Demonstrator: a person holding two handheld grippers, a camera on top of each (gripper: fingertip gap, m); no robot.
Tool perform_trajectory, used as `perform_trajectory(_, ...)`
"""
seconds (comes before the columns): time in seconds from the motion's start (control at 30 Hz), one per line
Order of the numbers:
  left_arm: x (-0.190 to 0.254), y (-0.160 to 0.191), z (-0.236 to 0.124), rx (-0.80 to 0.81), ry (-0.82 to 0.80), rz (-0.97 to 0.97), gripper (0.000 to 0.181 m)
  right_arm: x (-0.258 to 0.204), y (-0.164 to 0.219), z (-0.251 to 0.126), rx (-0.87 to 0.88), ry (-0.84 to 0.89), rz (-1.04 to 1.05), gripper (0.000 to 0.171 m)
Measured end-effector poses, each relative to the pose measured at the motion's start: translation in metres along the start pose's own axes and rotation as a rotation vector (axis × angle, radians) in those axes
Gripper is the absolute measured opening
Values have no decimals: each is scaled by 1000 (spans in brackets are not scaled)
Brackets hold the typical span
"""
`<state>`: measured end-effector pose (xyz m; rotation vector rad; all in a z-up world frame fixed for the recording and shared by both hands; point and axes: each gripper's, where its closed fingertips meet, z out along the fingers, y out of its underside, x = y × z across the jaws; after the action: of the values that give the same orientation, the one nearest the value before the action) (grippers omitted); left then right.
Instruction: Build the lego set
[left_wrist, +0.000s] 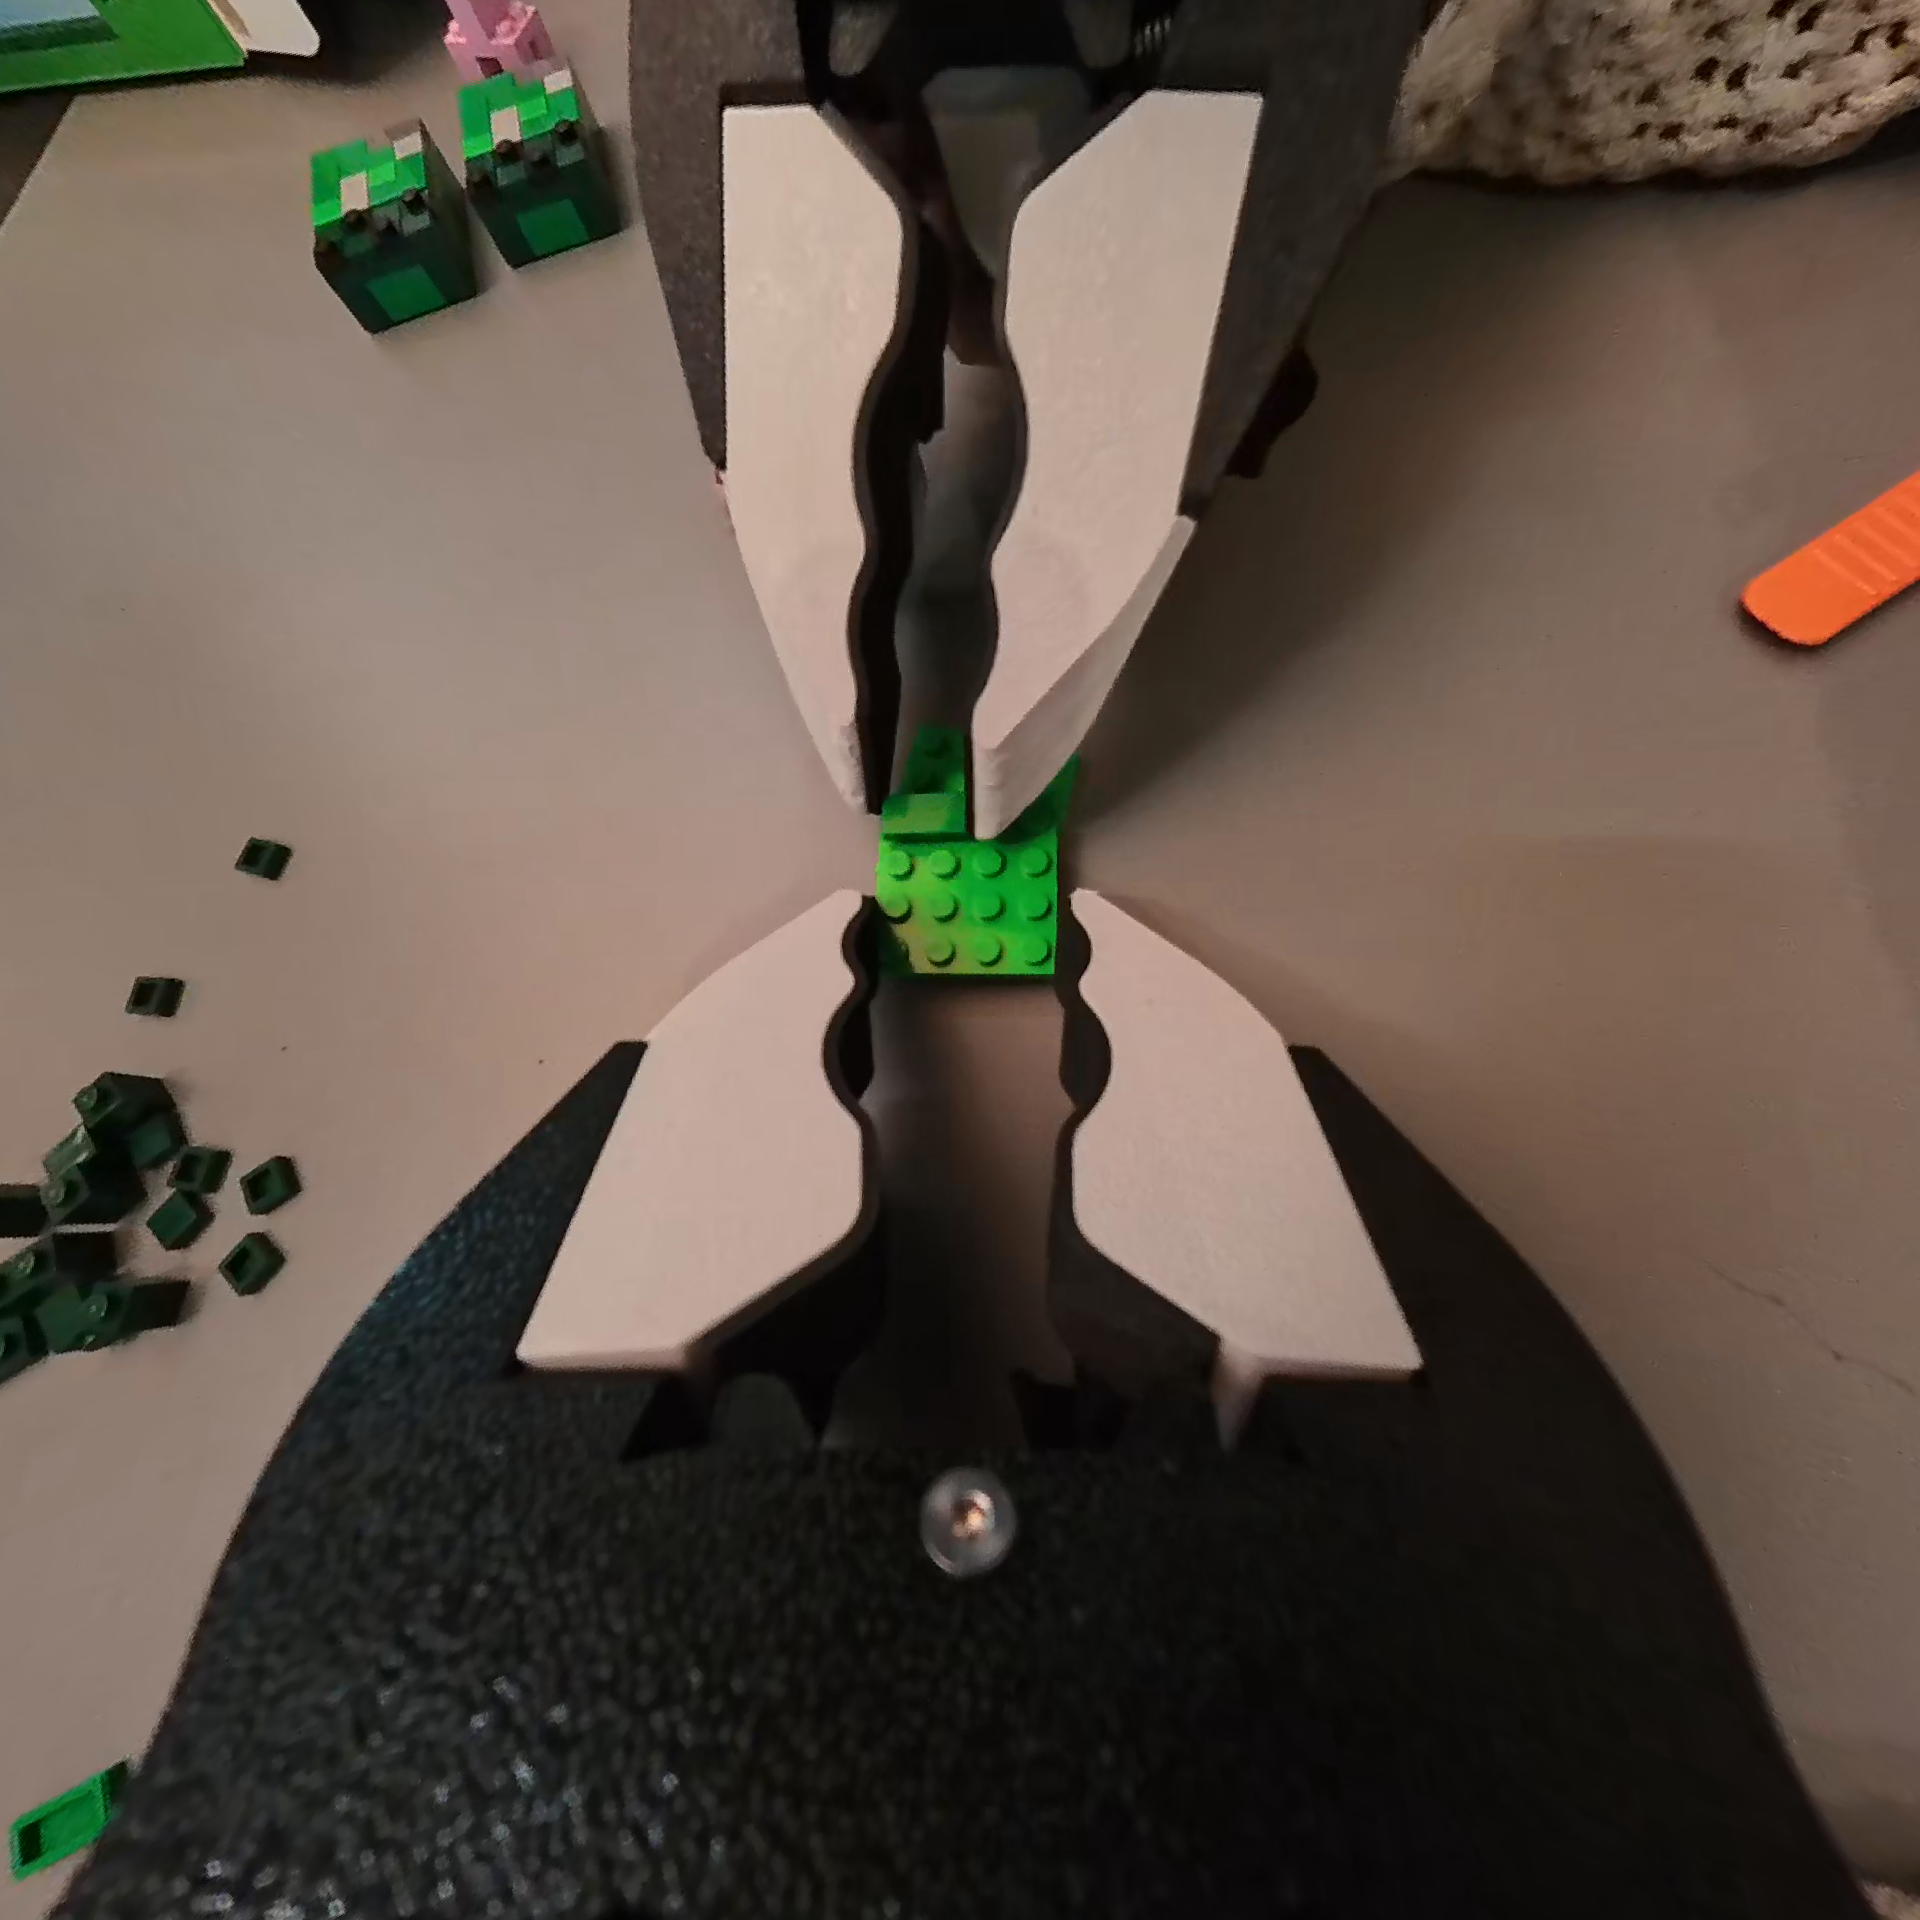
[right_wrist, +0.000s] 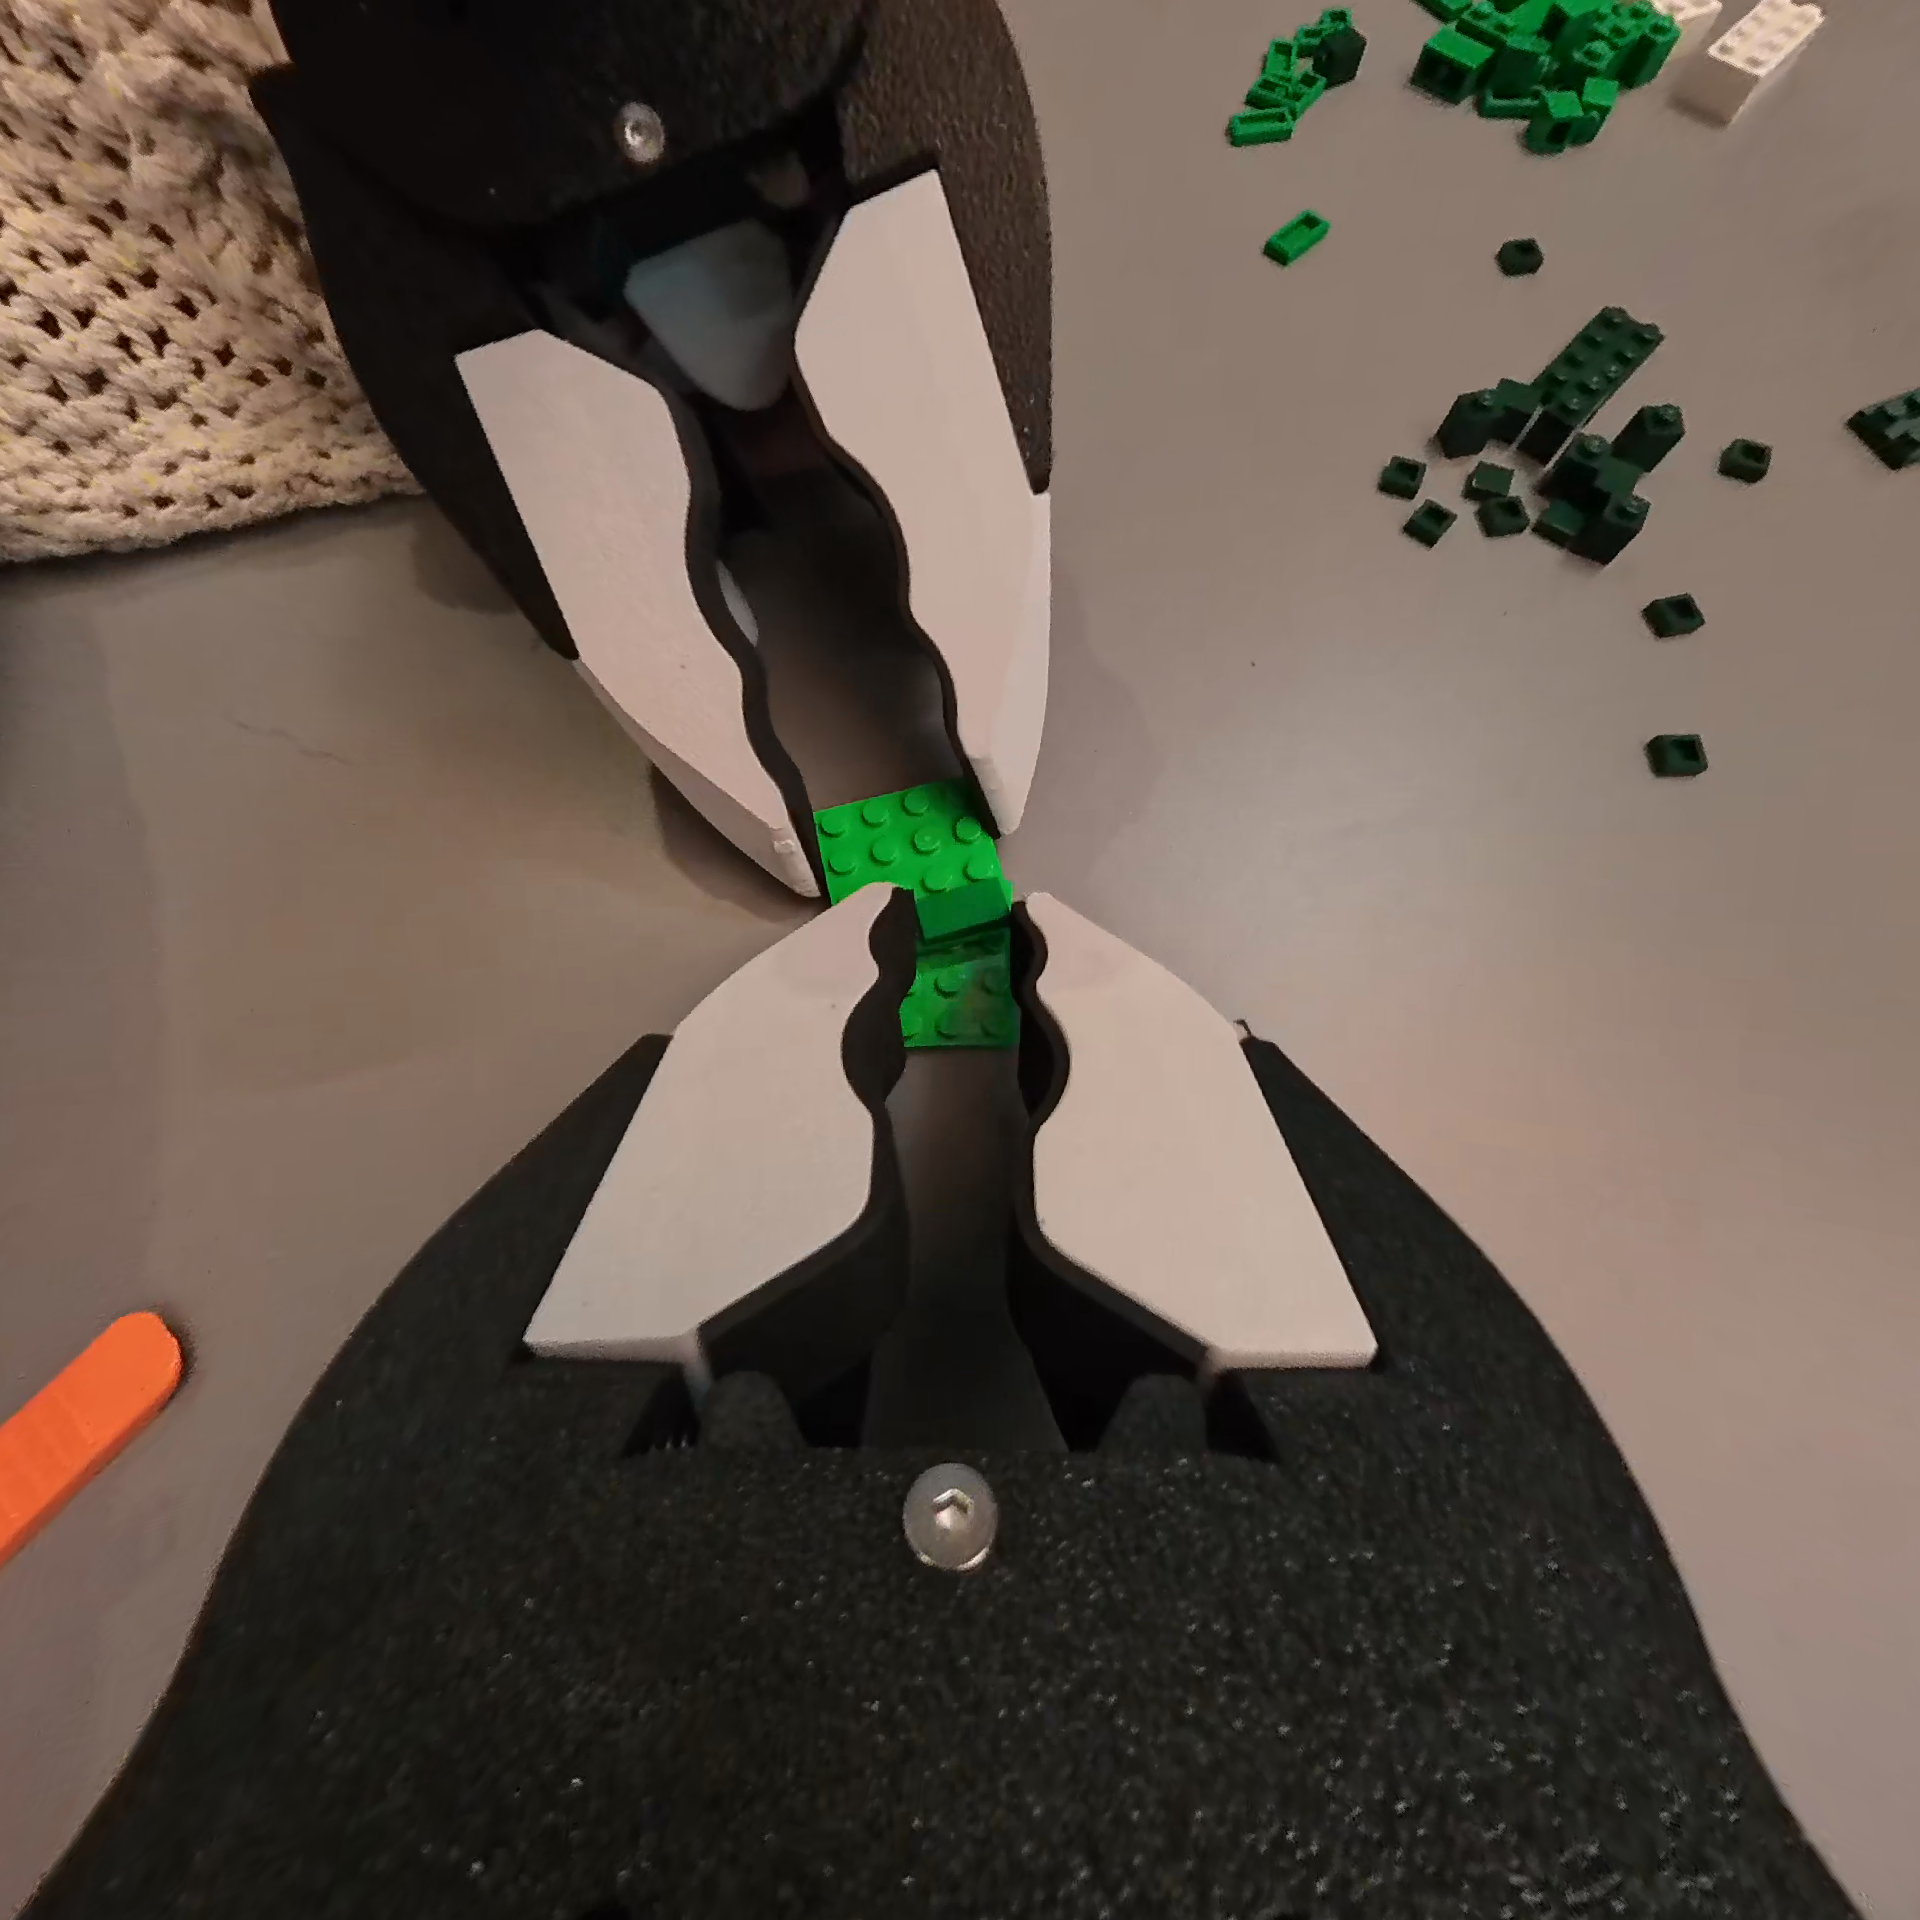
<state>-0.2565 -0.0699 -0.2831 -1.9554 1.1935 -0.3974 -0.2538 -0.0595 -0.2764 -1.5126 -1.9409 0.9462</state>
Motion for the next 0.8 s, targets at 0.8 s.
perform_trajectory(0.8, -1, -1, 1, -1, 5, -6, 33, 2, -1, -4, 19, 11, 26, 23)
